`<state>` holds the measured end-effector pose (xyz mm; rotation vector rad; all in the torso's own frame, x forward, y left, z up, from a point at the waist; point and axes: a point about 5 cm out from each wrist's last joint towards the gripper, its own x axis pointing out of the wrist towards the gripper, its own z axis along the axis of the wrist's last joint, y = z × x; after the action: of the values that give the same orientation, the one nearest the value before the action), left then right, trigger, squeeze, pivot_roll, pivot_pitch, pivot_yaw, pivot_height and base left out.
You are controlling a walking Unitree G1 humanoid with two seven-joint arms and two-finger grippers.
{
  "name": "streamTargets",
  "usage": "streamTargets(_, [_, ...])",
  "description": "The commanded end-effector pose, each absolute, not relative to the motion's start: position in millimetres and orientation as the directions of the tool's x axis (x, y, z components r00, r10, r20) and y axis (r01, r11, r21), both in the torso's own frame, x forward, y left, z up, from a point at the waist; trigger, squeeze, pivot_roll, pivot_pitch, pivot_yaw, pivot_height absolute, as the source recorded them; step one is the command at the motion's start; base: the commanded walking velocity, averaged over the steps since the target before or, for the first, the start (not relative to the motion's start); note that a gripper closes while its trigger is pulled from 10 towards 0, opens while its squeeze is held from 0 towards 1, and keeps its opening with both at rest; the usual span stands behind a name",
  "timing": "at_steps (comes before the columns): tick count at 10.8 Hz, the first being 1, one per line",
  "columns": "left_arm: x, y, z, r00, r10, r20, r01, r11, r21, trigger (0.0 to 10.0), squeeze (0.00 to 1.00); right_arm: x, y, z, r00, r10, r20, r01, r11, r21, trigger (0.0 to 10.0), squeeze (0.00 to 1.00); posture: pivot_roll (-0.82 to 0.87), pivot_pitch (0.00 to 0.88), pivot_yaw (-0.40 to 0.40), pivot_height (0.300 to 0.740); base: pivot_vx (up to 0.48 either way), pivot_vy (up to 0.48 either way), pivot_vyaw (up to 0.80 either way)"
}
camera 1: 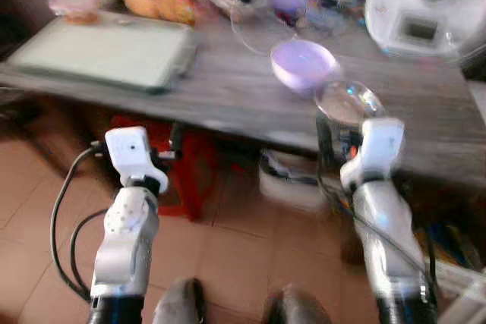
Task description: Setting the table
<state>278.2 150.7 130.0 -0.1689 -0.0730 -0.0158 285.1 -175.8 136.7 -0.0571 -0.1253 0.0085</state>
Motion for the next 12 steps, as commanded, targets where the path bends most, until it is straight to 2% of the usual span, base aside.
streamTargets(1, [276.4, 155.1, 122.1, 0.999, 0.006, 0.041, 0.000, 0.989, -0.149, 10.0, 0.00, 284.5, -176.8, 134.0, 0.993, -0.017, 0.120, 0.025, 0.998, -0.064, 10.0, 0.00, -0.02, 0.000, 0.016, 0.740, -0.255, 0.000, 0.00])
streamTargets(3, [274.7, 161.3, 118.4, 0.999, 0.009, 0.036, -0.005, 0.992, -0.126, 10.0, 0.00, 287.1, -177.9, 130.1, 0.991, -0.059, 0.117, 0.071, 0.992, -0.102, 10.0, 0.00, -0.02, 0.000, 0.028, 0.740, -0.251, 0.000, 0.00])
streamTargets(4, [271.9, 160.7, 112.5, 1.000, -0.010, 0.021, 0.012, 0.994, -0.108, 10.0, 0.00, 285.2, -179.2, 126.1, 0.990, -0.085, 0.110, 0.089, 0.995, -0.033, 10.0, 0.00, -0.03, 0.000, 0.031, 0.740, 0.000, 0.000, 0.00])
streamTargets(5, [271.9, 158.4, 111.2, 1.000, -0.017, 0.021, 0.020, 0.994, -0.108, 10.0, 0.00, 284.0, -181.1, 127.2, 0.986, -0.109, 0.130, 0.118, 0.991, -0.068, 10.0, 0.00, -0.04, 0.000, 0.025, 0.740, 0.000, 0.000, 0.00])
streamTargets(8, [264.8, 149.6, 107.3, 0.997, -0.074, 0.037, 0.078, 0.989, -0.124, 10.0, 0.00, 276.3, -178.5, 126.4, 0.987, -0.093, 0.132, 0.100, 0.994, -0.051, 10.0, 0.00, -0.06, 0.000, 0.021, 0.740, 0.000, 0.000, 0.00])
streamTargets(9, [261.6, 148.3, 105.8, 0.996, -0.086, 0.037, 0.090, 0.987, -0.132, 10.0, 0.00, 273.2, -181.5, 122.7, 0.987, -0.116, 0.113, 0.122, 0.992, -0.044, 10.0, 0.00, -0.06, 0.000, 0.016, 0.740, 0.000, 0.000, -0.54])
streamTargets(12, [256.3, 146.8, 100.0, 0.994, -0.105, 0.024, 0.108, 0.982, -0.154, 10.0, 0.00, 268.2, -185.0, 115.7, 0.989, -0.121, 0.087, 0.125, 0.992, -0.036, 10.0, 0.00, -0.07, 0.000, 0.019, 0.740, 0.000, -0.360, -0.80])
